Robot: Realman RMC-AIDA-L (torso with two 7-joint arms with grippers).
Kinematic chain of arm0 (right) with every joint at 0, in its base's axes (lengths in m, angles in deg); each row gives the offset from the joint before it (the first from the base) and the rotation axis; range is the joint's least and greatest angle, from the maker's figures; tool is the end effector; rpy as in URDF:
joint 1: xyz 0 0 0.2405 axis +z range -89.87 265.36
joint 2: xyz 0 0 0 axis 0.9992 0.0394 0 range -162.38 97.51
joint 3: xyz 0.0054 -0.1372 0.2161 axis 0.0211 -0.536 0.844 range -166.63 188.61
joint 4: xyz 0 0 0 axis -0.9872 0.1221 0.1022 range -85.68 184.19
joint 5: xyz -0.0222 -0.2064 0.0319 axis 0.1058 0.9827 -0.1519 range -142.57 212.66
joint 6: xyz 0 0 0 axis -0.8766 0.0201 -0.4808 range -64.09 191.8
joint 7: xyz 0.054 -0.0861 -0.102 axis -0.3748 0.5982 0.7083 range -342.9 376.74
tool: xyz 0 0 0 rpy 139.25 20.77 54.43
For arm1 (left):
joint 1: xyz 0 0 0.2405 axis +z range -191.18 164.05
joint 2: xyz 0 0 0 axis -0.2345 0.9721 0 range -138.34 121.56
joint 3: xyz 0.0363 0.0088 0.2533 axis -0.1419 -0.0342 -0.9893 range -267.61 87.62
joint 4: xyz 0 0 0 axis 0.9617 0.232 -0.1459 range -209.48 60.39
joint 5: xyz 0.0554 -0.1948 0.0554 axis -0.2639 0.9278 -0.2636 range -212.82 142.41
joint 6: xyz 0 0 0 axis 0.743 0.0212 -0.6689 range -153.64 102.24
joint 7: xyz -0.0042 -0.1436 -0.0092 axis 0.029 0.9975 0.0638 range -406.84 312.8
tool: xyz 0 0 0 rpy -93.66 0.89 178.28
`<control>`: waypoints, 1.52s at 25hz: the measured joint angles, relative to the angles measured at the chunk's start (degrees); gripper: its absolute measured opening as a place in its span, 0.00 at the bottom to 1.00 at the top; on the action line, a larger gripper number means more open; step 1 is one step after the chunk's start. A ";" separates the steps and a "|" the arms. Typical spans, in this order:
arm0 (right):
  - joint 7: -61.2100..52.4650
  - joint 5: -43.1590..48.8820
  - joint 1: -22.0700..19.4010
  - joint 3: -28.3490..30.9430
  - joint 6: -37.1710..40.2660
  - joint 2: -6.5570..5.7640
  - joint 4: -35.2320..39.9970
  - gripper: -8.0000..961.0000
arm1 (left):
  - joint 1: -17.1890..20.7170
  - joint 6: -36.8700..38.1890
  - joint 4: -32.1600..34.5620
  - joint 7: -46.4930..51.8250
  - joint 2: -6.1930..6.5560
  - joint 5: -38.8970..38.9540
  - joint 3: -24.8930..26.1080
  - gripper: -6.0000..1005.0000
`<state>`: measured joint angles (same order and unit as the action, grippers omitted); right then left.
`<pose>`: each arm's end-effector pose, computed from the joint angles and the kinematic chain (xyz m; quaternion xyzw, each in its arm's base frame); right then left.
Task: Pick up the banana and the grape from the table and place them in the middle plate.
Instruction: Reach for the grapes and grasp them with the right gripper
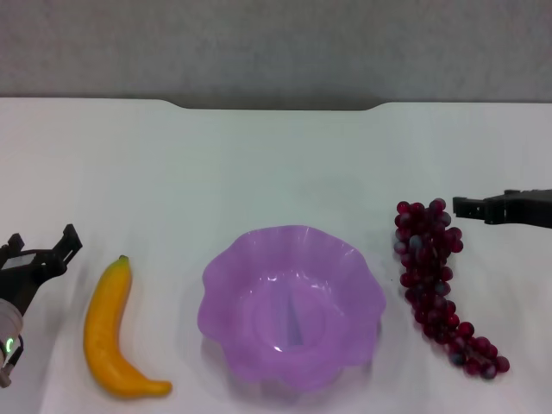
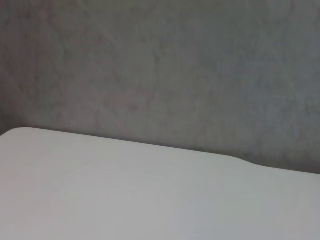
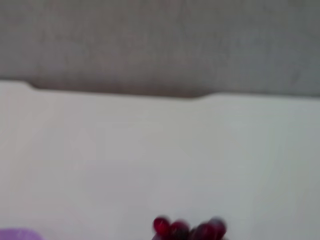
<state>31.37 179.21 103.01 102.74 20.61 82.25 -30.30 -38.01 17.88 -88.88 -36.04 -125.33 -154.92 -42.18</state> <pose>0.2456 0.3747 0.0326 -0.7938 0.4302 0.0574 0.4260 -0.3741 0.3359 -0.0261 -0.6485 -0.4175 -0.2161 0.5988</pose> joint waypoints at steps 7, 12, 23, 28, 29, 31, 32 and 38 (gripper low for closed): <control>-2.00 0.57 8.31 10.27 -17.85 -0.43 1.66 0.90 | -0.02 -0.07 -0.02 0.02 0.06 0.09 0.11 0.89; 0.81 0.66 15.35 15.63 -21.38 -0.78 13.23 0.90 | -0.09 -0.08 -0.09 0.02 0.05 0.10 0.08 0.89; 5.80 0.37 22.19 16.12 -18.44 -0.35 26.35 0.90 | -0.80 -0.08 -0.25 0.00 -0.01 0.09 -0.03 0.89; 7.24 -2.21 22.54 14.11 -15.42 -0.27 29.87 0.89 | -0.82 -0.08 -0.25 0.00 -0.04 0.04 -0.02 0.89; 7.72 -3.18 22.57 13.37 -14.65 -0.26 30.41 0.89 | -0.80 -0.08 -0.25 0.00 -0.04 0.03 -0.02 0.89; 8.42 -4.96 22.65 11.39 -12.63 -0.22 31.51 0.89 | -0.77 -0.08 -0.19 0.00 -0.05 0.02 -0.01 0.89; 8.48 -5.44 22.66 10.28 -11.77 -0.17 31.88 0.89 | -0.75 -0.08 -0.18 0.00 -0.05 0.01 -0.01 0.89; 8.54 -7.20 22.89 6.44 -8.87 -0.08 34.20 0.89 | -0.71 -0.08 -0.25 0.00 -0.05 0.00 -0.01 0.89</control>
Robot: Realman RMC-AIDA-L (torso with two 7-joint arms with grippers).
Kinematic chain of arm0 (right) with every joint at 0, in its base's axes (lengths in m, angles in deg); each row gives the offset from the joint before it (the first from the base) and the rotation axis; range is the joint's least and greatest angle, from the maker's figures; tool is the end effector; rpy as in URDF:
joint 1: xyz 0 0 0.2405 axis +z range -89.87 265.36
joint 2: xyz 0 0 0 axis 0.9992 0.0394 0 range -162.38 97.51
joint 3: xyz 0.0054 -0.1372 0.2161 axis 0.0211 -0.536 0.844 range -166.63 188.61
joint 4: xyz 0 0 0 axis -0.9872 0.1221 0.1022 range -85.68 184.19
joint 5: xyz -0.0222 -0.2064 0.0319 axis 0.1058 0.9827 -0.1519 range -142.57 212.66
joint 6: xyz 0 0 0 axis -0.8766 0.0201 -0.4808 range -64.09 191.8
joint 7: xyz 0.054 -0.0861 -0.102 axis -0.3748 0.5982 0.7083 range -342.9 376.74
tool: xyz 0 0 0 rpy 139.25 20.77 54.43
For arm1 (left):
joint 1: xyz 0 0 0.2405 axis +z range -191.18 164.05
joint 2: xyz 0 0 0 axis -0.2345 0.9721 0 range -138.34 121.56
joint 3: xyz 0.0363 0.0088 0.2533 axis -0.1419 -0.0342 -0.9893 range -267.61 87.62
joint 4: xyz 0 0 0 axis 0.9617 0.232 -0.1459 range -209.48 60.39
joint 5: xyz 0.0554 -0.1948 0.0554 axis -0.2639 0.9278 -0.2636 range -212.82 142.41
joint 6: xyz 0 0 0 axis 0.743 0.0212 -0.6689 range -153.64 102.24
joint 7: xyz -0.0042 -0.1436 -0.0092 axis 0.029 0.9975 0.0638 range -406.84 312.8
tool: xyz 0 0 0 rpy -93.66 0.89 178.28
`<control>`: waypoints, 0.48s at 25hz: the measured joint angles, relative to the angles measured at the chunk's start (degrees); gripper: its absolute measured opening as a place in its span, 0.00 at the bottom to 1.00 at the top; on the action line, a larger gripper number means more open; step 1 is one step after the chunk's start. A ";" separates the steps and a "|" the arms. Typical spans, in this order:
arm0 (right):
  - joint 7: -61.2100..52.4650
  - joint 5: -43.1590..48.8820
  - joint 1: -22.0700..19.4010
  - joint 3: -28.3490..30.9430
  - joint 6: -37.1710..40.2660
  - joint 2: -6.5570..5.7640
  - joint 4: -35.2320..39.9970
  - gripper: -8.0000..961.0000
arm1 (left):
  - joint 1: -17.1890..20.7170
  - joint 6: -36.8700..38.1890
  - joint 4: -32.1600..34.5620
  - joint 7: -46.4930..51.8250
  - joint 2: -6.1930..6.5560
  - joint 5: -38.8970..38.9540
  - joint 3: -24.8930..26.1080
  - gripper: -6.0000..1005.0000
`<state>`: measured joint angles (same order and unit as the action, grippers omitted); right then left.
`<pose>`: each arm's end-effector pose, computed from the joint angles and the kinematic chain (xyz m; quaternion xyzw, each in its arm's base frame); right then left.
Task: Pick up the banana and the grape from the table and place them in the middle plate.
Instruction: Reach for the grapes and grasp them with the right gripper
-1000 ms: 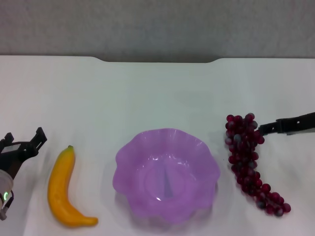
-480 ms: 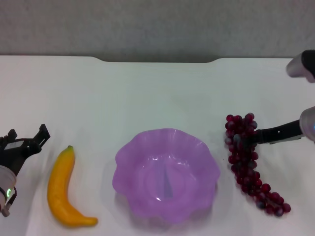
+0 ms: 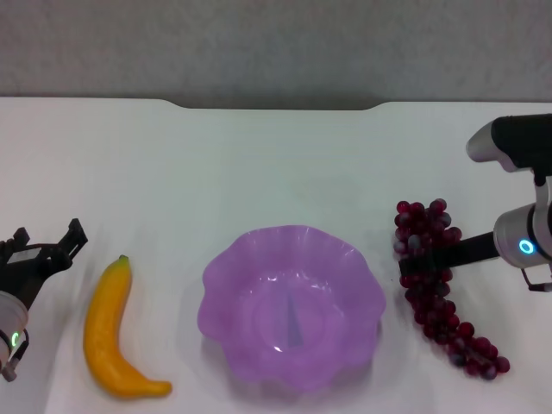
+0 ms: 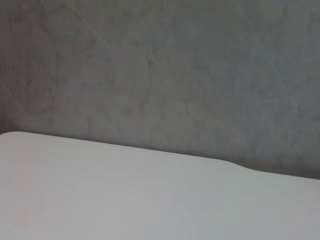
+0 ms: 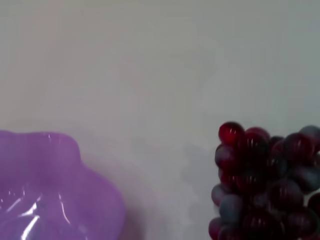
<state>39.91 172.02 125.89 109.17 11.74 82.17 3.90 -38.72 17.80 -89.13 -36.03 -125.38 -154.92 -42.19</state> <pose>0.2564 0.4091 -0.0279 -0.8176 0.4971 -0.0474 0.2867 -0.3686 0.3408 -0.0272 -0.6514 -0.4142 -0.2214 0.5959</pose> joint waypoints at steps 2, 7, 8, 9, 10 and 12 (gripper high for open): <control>0.01 -0.04 0.17 -0.37 0.77 0.00 1.00 0.89 | -0.01 0.00 0.00 0.00 0.00 0.00 0.00 0.89; 0.99 -0.29 0.37 -1.01 3.72 0.11 3.25 0.89 | -0.01 0.00 0.00 0.12 0.00 0.01 0.00 0.89; 1.29 -0.68 0.38 -1.70 4.46 0.17 3.46 0.89 | -0.01 0.00 0.00 0.11 0.00 0.01 0.00 0.89; 1.45 -1.07 0.39 -2.44 5.04 0.22 3.60 0.89 | -0.01 0.00 0.00 0.09 0.00 0.01 0.00 0.89; 1.49 -1.69 0.39 -3.54 5.90 0.23 3.78 0.89 | -0.01 0.00 0.00 0.06 0.00 0.01 0.00 0.89; 1.58 -2.84 0.40 -5.70 7.85 0.24 4.17 0.89 | -0.04 0.00 0.00 0.05 0.00 0.01 0.00 0.89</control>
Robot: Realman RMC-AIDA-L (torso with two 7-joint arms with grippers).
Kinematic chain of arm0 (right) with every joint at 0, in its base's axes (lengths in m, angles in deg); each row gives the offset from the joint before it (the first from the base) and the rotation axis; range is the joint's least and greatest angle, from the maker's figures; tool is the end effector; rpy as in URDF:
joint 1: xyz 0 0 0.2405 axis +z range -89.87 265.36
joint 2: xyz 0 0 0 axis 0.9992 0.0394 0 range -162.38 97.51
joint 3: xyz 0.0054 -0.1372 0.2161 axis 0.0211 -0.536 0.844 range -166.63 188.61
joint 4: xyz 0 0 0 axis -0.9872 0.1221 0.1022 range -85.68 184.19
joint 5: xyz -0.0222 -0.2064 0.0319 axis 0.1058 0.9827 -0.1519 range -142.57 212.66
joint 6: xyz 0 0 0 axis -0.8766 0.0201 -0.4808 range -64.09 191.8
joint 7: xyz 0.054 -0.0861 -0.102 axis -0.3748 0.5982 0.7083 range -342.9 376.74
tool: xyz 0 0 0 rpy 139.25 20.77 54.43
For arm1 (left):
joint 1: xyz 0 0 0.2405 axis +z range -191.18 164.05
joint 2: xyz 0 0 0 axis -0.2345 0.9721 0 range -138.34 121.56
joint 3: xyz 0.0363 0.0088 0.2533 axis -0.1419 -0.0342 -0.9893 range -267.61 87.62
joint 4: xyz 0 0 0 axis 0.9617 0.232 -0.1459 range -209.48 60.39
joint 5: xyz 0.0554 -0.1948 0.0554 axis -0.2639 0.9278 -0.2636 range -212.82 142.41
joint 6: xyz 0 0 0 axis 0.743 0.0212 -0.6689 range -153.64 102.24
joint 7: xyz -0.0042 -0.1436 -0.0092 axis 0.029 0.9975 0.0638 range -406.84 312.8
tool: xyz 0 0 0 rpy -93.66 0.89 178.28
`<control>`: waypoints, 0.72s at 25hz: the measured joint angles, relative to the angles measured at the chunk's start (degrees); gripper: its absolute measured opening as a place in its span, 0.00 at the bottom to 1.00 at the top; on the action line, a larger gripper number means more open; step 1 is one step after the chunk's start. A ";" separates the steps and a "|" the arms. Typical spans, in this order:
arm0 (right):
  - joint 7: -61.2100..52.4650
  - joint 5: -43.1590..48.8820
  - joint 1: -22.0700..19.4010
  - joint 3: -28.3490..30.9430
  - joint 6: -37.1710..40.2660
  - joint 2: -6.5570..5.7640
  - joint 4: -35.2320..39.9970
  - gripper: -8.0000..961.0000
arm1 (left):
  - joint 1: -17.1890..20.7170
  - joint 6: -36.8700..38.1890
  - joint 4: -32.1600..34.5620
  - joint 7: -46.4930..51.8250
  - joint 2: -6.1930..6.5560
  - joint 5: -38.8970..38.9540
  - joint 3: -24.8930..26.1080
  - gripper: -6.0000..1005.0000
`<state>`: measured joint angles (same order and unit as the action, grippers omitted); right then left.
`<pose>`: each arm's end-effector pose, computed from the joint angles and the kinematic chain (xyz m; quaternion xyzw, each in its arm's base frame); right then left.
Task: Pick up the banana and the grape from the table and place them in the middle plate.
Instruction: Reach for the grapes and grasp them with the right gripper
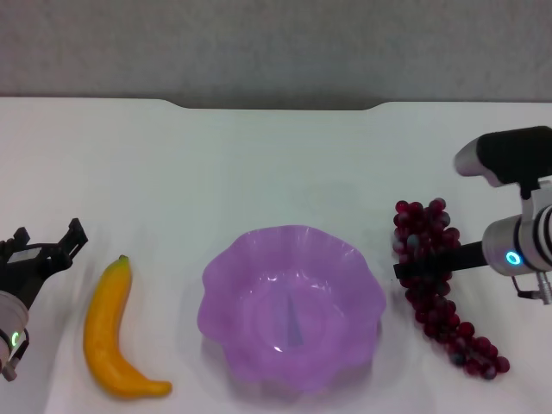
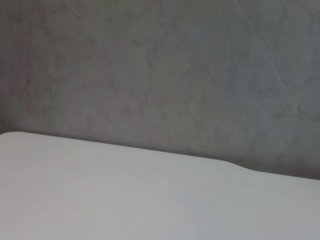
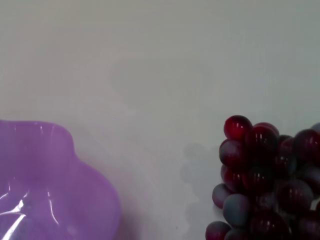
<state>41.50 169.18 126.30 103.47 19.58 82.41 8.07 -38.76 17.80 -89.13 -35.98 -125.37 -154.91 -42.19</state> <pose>0.2626 0.4094 -0.0448 -0.8257 0.4729 -0.0485 0.3036 -0.3685 0.3411 -0.0271 -0.6513 -0.4143 -0.2219 0.5958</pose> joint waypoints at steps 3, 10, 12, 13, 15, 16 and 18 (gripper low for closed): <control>0.09 -1.89 -0.03 -3.75 2.90 0.01 0.57 0.89 | -0.01 0.00 0.00 -0.01 0.00 0.00 0.00 0.89; 0.20 -4.18 0.15 -9.11 6.60 0.08 2.38 0.89 | -0.10 0.00 -0.08 -0.02 0.00 0.00 0.00 0.89; 0.20 -4.20 0.15 -10.12 7.61 0.12 2.61 0.88 | -0.11 0.00 -0.10 0.00 0.00 0.00 0.00 0.89; 0.20 -4.21 0.13 -10.60 8.08 0.12 2.65 0.88 | -0.11 0.00 -0.10 0.00 0.00 0.00 0.00 0.89; 0.21 -4.25 0.00 -11.30 8.84 0.12 2.75 0.88 | -0.12 0.00 -0.10 -0.01 0.00 0.00 0.00 0.89; 0.21 -4.27 -0.05 -11.70 9.22 0.12 2.76 0.88 | -0.12 0.00 -0.10 -0.03 0.00 0.00 0.00 0.89; 0.18 -4.41 -0.13 -12.48 9.76 0.11 2.77 0.88 | -0.12 0.00 -0.10 -0.05 0.00 0.00 0.00 0.89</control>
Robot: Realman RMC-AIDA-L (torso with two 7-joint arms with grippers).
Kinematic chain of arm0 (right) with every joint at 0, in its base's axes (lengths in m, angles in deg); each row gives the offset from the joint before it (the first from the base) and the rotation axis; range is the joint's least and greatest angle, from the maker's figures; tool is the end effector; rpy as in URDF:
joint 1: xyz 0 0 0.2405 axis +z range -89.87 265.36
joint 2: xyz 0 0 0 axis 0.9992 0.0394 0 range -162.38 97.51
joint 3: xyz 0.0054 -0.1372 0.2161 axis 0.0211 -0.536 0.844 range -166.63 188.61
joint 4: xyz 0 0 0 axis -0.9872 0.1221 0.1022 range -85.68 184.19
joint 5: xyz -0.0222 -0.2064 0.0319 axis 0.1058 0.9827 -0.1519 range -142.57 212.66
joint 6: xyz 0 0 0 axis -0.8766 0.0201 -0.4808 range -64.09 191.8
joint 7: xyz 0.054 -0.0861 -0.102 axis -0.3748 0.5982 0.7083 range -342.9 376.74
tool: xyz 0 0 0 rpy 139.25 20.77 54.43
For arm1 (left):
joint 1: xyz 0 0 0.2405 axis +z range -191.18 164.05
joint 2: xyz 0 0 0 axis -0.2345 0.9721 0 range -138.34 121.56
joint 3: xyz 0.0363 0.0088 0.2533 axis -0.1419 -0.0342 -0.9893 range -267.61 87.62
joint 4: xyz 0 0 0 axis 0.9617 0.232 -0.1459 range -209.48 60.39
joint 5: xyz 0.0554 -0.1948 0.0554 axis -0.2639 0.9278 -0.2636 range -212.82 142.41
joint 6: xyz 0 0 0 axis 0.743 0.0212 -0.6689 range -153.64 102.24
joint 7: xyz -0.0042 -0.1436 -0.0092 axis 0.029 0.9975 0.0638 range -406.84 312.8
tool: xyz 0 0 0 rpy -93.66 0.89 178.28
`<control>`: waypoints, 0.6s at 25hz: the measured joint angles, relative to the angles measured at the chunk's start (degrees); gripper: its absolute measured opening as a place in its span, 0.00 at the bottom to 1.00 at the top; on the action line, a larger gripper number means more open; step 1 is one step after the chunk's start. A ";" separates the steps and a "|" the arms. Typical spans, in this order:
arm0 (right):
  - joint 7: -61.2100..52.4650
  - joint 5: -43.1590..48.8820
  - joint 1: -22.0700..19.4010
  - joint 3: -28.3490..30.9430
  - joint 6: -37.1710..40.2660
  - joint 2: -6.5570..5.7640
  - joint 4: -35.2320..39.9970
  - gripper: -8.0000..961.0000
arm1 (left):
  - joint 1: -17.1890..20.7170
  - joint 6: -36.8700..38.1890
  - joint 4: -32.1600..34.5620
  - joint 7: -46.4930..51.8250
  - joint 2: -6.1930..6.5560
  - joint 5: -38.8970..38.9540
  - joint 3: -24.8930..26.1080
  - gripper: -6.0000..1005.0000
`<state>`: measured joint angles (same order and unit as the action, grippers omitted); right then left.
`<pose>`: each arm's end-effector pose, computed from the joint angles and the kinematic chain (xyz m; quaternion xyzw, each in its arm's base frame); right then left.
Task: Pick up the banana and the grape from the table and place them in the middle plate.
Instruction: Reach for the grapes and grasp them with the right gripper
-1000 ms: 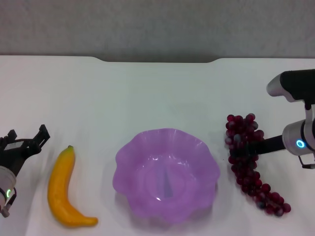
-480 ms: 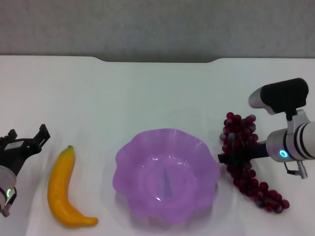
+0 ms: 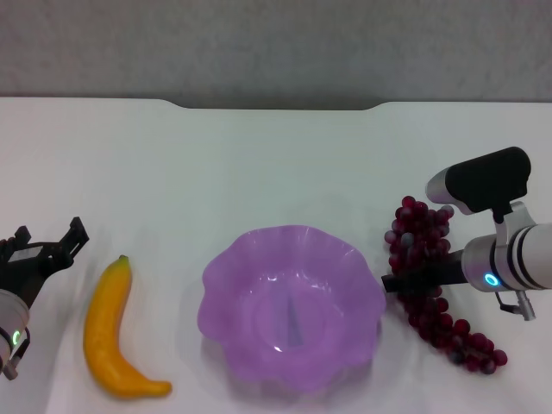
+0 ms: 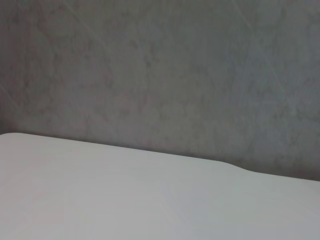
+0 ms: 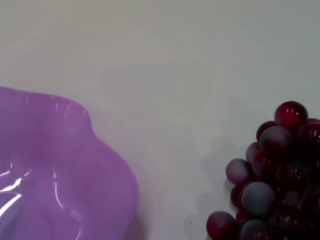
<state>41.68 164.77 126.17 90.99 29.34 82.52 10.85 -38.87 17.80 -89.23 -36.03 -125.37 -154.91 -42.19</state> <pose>0.2648 0.4014 -0.0716 -0.8466 0.4237 -0.0607 0.3165 -0.3673 0.3420 -0.0273 -0.6519 -0.4134 -0.2230 0.5953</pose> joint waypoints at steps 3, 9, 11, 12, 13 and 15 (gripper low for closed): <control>-0.03 -0.27 -0.13 -0.42 0.32 0.00 0.00 0.88 | 0.00 0.00 0.01 0.00 0.00 0.00 0.00 0.89; -0.01 -0.28 -0.38 -1.01 1.57 0.05 0.00 0.83 | 0.04 0.00 0.01 0.05 0.00 0.00 0.00 0.89; 0.03 -0.28 -0.56 -1.60 2.68 0.06 0.00 0.78 | 0.05 0.00 0.01 0.06 0.00 0.00 0.00 0.89; 0.12 -0.28 -0.68 -1.79 3.06 0.07 0.01 0.75 | 0.06 0.00 0.01 0.06 0.00 0.00 0.00 0.89; 0.19 -0.27 -0.77 -1.93 3.33 0.07 0.00 0.72 | 0.07 0.00 0.01 0.07 0.00 0.00 0.00 0.89; 0.33 -0.27 -0.94 -2.01 3.51 0.08 0.00 0.68 | 0.08 0.00 0.01 0.08 0.00 0.00 0.00 0.89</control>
<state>42.01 164.50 125.24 88.98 32.85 82.61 10.85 -38.80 17.80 -89.22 -35.95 -125.37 -154.91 -42.19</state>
